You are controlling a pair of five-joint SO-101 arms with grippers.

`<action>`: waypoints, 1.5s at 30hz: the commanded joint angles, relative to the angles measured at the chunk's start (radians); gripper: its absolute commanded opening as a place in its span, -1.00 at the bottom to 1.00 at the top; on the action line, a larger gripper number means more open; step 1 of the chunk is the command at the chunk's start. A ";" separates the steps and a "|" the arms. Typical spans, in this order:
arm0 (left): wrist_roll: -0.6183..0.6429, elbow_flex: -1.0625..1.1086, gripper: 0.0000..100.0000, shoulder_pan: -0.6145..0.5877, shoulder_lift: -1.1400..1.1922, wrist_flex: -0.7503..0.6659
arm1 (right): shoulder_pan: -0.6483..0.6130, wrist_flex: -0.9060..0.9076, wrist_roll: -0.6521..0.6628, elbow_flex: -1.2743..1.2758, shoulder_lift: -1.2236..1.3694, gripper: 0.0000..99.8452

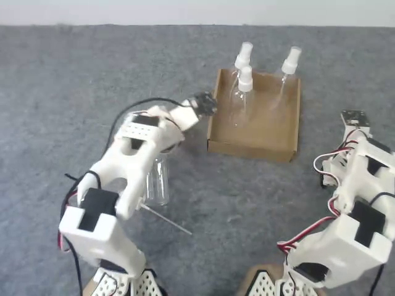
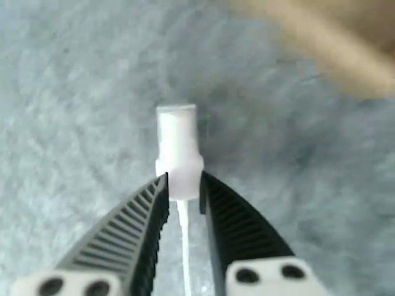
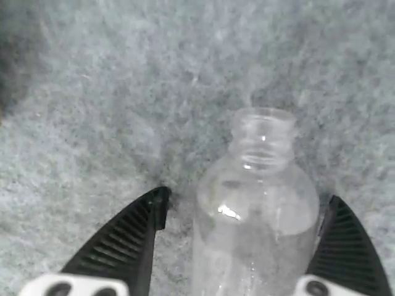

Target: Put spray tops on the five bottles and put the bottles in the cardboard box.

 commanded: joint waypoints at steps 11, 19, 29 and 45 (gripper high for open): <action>0.258 -0.223 -0.64 -0.052 0.003 0.015 | 0.031 -0.036 0.008 -0.046 0.018 -0.36; 0.267 -0.610 -0.64 -0.014 0.269 0.298 | 0.031 -0.036 0.008 -0.046 0.018 -0.36; 0.272 -0.855 -0.79 -0.021 0.546 0.442 | 0.033 -0.038 0.008 -0.046 0.018 -0.35; 0.417 -0.915 -0.98 -0.124 0.126 0.609 | 0.033 0.033 0.097 -0.086 0.008 -0.36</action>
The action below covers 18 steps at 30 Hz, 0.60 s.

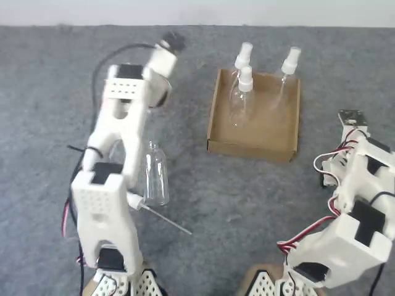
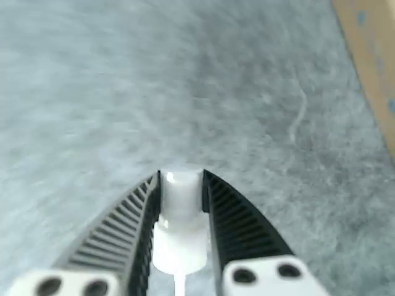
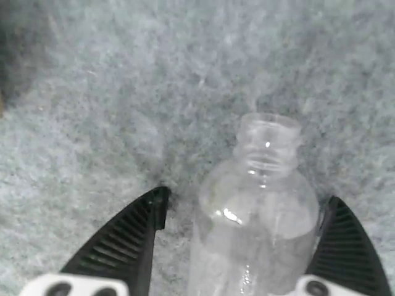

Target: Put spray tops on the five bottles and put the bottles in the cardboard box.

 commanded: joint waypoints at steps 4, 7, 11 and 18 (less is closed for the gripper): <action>0.058 -0.010 -0.98 -0.017 -0.304 0.133 | 0.033 0.081 0.043 -0.133 0.002 -0.35; 0.103 0.101 -0.98 -0.009 -0.436 0.153 | 0.025 0.139 0.043 -0.192 0.002 -0.35; 0.155 0.372 -0.98 -0.008 -0.660 0.114 | 0.022 0.199 0.043 -0.279 0.012 -0.35; 0.166 0.983 -0.98 -0.008 -1.026 -0.149 | 0.012 0.274 0.068 -0.361 0.015 -0.36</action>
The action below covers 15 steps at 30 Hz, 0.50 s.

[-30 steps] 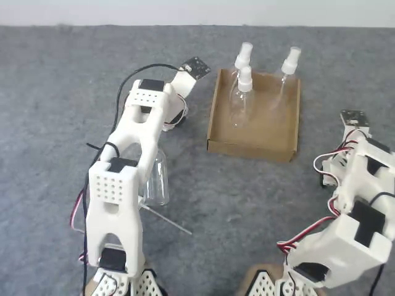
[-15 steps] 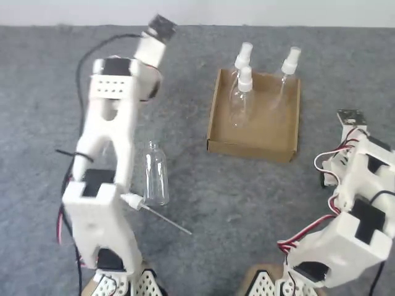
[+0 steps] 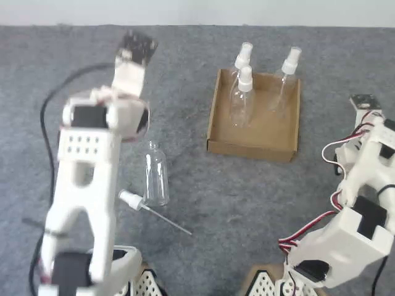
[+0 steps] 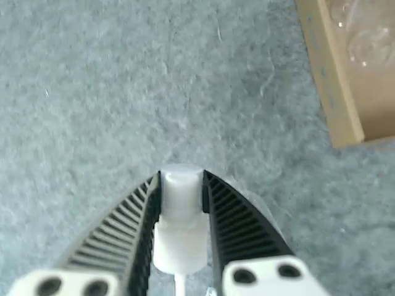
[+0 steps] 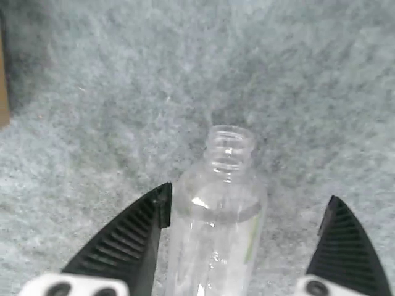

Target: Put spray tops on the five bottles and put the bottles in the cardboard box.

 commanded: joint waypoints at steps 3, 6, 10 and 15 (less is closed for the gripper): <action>0.014 0.394 -0.98 -0.006 -0.281 -0.163 | 0.005 0.116 0.060 -0.068 -0.018 -0.36; 0.014 0.479 -0.98 -0.006 -0.351 -0.180 | 0.015 0.136 0.069 -0.068 -0.018 -0.36; 0.014 0.513 -0.98 -0.008 -0.396 -0.173 | 0.030 0.140 0.132 -0.066 -0.010 -0.36; 0.014 0.530 -0.98 -0.008 -0.399 -0.176 | 0.035 0.128 0.137 -0.074 0.065 -0.48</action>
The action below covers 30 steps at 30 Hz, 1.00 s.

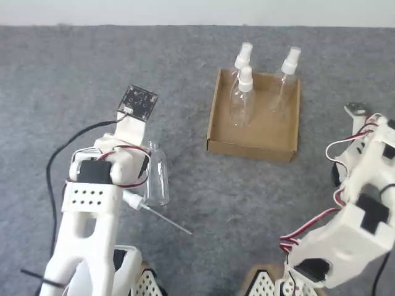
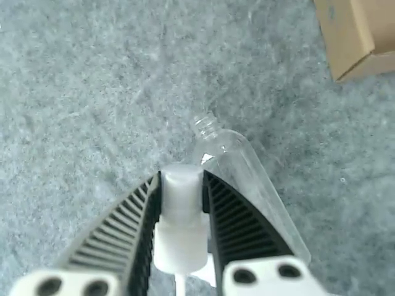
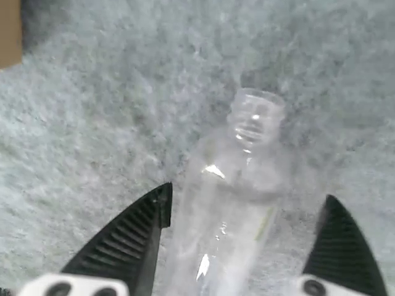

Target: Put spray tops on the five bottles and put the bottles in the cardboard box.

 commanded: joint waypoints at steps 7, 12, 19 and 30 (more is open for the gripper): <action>0.008 -0.008 -0.98 -0.005 -0.040 -0.029 | 0.030 -0.067 0.006 -0.055 0.038 -0.55; 0.008 -0.012 -0.98 -0.005 -0.041 -0.031 | 0.030 -0.061 0.006 -0.097 0.015 -0.65; 0.008 -0.008 -0.98 -0.005 -0.043 -0.028 | 0.018 -0.071 0.015 -0.098 -0.036 -0.90; 0.044 -0.211 -0.98 -0.005 -0.046 0.075 | -0.291 0.002 -0.143 -0.083 -0.464 -0.99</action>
